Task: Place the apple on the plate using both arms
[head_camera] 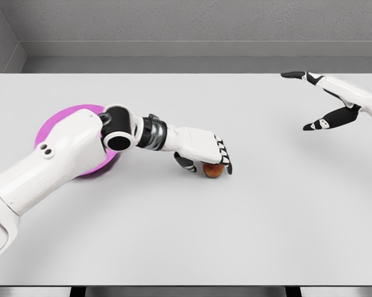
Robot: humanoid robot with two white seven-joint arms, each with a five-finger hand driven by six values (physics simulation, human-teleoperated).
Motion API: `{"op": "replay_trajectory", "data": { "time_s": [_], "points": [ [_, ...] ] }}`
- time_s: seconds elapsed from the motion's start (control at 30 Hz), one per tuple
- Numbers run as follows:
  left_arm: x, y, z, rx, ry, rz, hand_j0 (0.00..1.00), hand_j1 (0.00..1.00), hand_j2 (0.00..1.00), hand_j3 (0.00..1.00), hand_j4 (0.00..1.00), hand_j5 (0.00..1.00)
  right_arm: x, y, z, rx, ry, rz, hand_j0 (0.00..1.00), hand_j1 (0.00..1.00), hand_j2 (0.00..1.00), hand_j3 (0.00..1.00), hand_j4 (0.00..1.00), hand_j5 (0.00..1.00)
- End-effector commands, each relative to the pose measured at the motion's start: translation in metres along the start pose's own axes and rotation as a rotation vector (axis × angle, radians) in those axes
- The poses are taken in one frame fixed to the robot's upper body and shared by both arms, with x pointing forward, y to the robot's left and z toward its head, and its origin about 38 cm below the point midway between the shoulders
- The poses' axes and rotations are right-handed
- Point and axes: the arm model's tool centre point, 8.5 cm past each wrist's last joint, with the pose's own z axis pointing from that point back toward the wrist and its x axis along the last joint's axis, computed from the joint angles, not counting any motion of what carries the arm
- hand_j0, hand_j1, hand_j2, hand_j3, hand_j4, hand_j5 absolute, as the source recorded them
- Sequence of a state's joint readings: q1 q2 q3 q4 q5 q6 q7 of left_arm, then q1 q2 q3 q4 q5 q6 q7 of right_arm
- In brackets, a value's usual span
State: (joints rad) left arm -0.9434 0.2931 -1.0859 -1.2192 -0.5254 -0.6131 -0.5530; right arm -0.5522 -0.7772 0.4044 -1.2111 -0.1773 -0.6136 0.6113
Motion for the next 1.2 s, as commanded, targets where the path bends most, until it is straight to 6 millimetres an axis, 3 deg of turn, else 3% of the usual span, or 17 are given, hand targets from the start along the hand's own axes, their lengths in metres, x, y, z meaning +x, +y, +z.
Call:
{"op": "replay_trajectory", "data": {
  "time_s": [0.0, 0.53, 0.63, 0.77, 1.0, 1.17],
  "points": [
    [0.001, 0.001, -0.002, 0.002, -0.002, 0.001, 0.81, 0.81, 0.81, 0.81, 0.81, 0.81, 0.000, -0.001, 0.001, -0.006, -0.001, -0.005, 1.00, 1.00, 1.00, 1.00, 1.00, 1.00],
    [0.005, -0.003, -0.008, -0.018, -0.012, -0.010, 0.73, 0.73, 0.73, 0.73, 0.73, 0.73, 0.000, -0.002, 0.001, -0.007, 0.000, -0.005, 1.00, 1.00, 1.00, 1.00, 1.00, 1.00],
    [0.005, -0.004, -0.008, -0.019, -0.012, -0.009, 0.70, 0.70, 0.70, 0.70, 0.70, 0.70, 0.000, -0.003, 0.001, -0.007, -0.001, -0.004, 1.00, 1.00, 1.00, 1.00, 1.00, 1.00],
    [0.008, -0.007, -0.011, -0.034, -0.021, -0.011, 0.53, 0.53, 0.53, 0.53, 0.53, 0.53, 0.001, -0.003, 0.000, -0.007, -0.002, -0.003, 1.00, 1.00, 1.00, 1.00, 1.00, 1.00],
    [0.007, -0.008, -0.009, -0.036, -0.017, -0.011, 0.48, 0.48, 0.48, 0.48, 0.48, 0.48, 0.003, -0.003, -0.001, -0.005, -0.009, 0.001, 1.00, 1.00, 1.00, 1.00, 1.00, 1.00],
    [0.002, 0.005, 0.000, -0.013, -0.012, -0.022, 0.48, 0.48, 0.48, 0.48, 0.48, 0.48, 0.003, -0.003, -0.001, -0.006, -0.009, 0.001, 1.00, 1.00, 1.00, 1.00, 1.00, 1.00]
  ]
}}
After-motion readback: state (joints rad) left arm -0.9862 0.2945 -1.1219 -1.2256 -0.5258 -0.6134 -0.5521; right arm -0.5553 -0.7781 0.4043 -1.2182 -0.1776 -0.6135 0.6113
